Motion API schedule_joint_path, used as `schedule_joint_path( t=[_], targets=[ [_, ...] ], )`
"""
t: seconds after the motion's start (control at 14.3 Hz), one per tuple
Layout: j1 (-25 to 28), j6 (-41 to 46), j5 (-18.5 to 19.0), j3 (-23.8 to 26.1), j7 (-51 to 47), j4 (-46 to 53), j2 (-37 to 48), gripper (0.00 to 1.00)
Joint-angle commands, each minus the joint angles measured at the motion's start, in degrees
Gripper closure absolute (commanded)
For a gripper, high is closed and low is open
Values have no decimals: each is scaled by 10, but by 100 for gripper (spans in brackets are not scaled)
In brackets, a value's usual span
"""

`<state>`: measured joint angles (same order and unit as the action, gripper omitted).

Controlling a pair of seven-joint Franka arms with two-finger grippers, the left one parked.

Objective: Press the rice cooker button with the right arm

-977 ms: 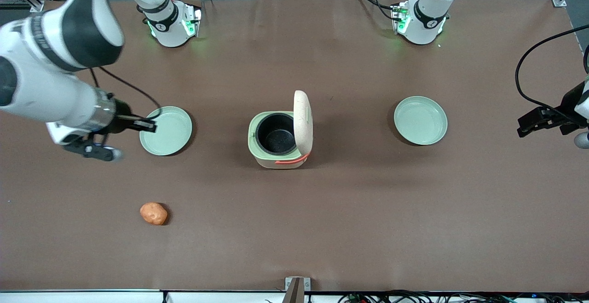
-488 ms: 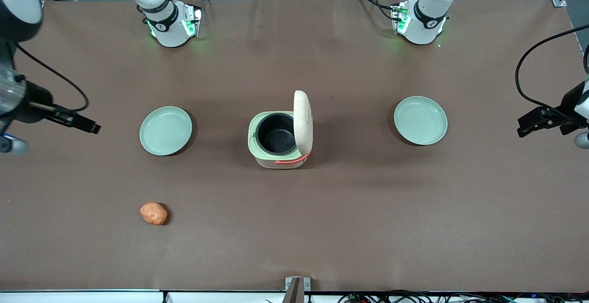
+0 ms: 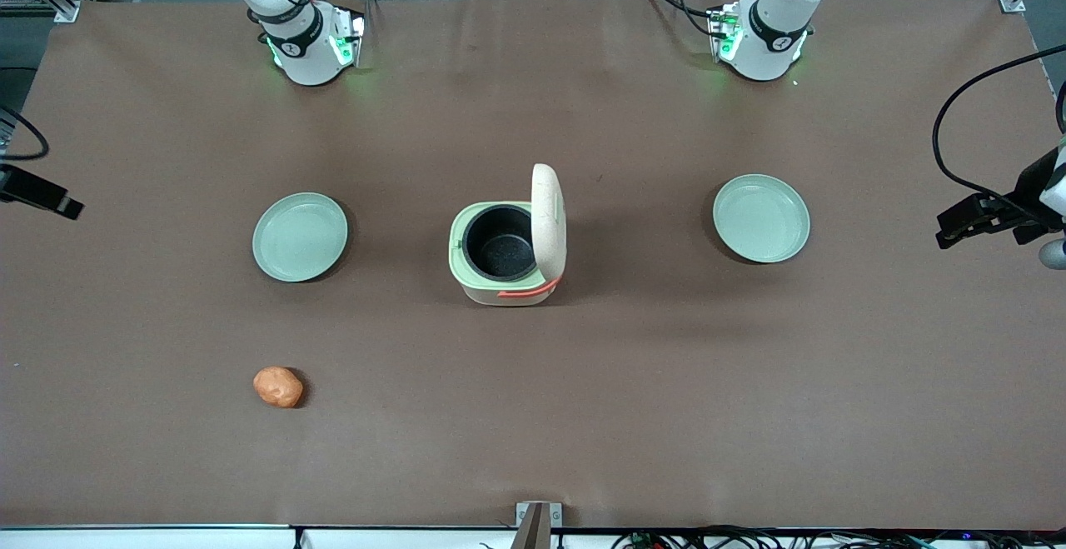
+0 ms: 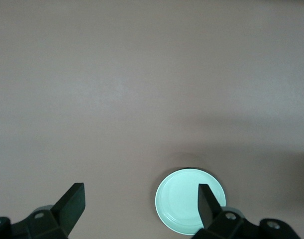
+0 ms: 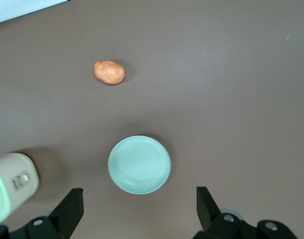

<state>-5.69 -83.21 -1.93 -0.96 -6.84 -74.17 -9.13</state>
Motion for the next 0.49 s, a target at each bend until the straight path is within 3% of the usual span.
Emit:
schedule_joint_path(
  t=[0.0, 0.42],
  targets=[
    [-3, -52, 14, 4, 50, -78, 52, 0],
    [-4, -74, 11, 3, 73, -150, 104, 0]
  ],
)
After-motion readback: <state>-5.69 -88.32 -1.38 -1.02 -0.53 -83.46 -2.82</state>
